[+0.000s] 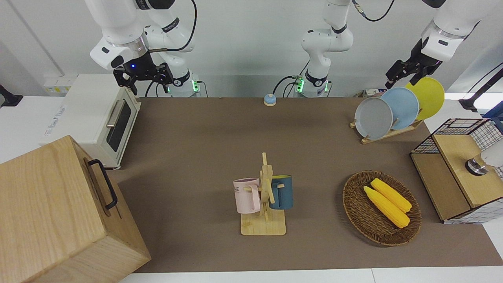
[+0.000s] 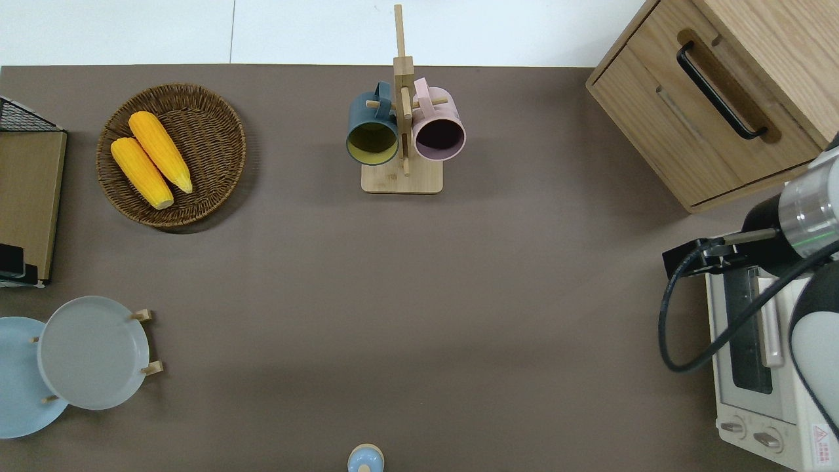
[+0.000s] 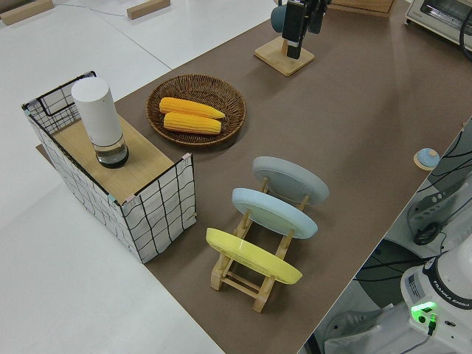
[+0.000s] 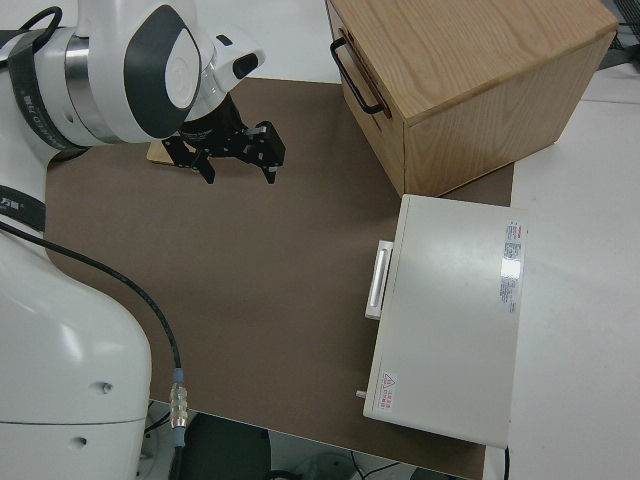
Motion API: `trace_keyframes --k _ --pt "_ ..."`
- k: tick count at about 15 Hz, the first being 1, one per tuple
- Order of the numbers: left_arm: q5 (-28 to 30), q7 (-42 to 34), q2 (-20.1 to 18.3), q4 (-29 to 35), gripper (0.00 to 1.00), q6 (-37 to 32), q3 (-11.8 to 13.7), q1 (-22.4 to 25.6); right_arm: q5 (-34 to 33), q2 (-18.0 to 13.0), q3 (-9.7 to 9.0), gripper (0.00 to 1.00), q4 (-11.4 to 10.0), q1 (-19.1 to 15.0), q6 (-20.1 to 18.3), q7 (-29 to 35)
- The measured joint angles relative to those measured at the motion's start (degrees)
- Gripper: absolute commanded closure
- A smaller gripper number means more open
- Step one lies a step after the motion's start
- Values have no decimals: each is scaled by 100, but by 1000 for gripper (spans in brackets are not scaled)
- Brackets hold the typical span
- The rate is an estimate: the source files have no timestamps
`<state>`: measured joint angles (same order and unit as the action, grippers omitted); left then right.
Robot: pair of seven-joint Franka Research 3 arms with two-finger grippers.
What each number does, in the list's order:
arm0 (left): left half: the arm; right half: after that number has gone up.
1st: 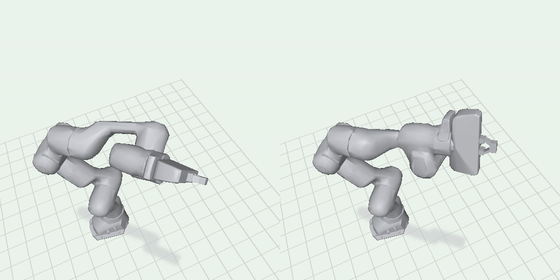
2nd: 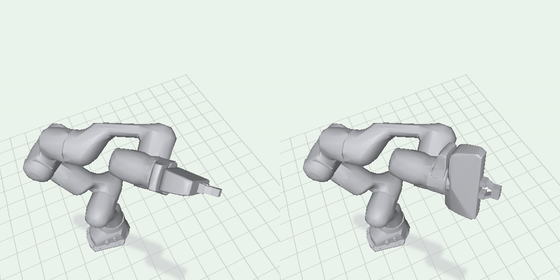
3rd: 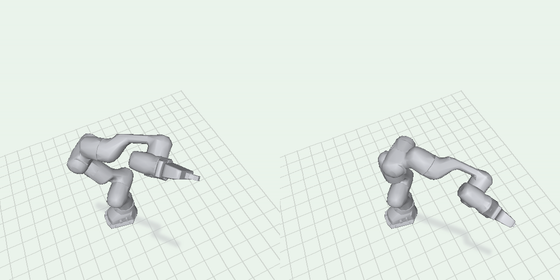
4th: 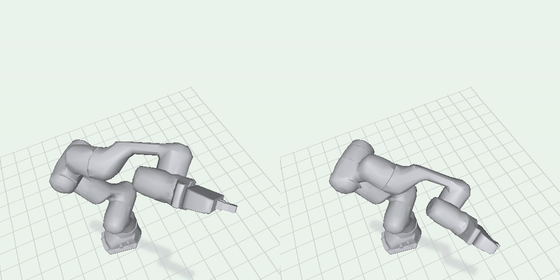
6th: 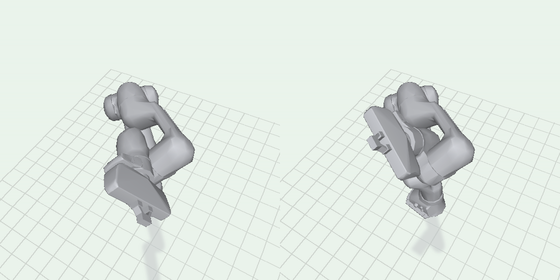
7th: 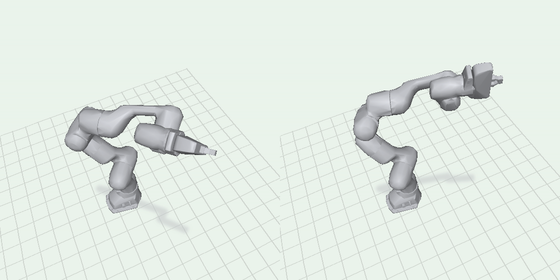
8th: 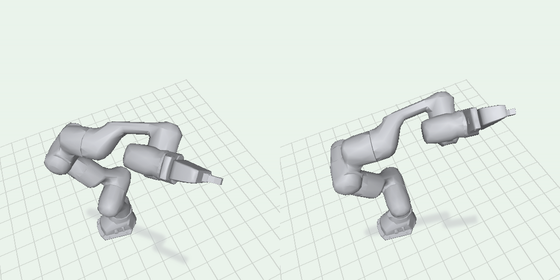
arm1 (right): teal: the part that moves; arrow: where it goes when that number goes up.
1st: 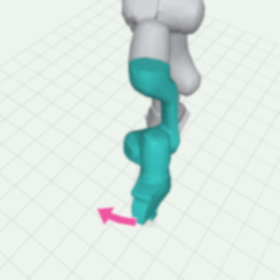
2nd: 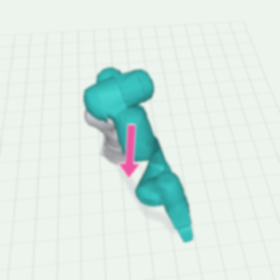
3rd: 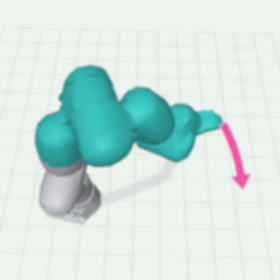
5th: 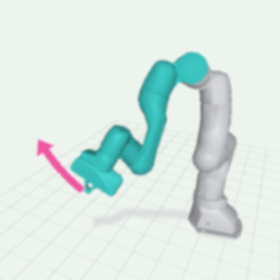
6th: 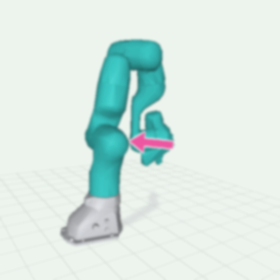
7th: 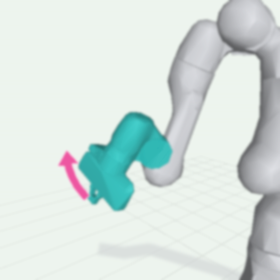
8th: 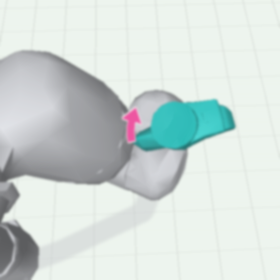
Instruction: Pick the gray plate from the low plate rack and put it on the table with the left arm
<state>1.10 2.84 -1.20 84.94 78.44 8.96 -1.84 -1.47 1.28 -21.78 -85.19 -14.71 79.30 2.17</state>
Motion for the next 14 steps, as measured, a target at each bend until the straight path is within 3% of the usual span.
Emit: trace_keyframes --k 14 --pt "0 2 176 2 2 144 10 0 0 0 0 17 0 0 0 0"
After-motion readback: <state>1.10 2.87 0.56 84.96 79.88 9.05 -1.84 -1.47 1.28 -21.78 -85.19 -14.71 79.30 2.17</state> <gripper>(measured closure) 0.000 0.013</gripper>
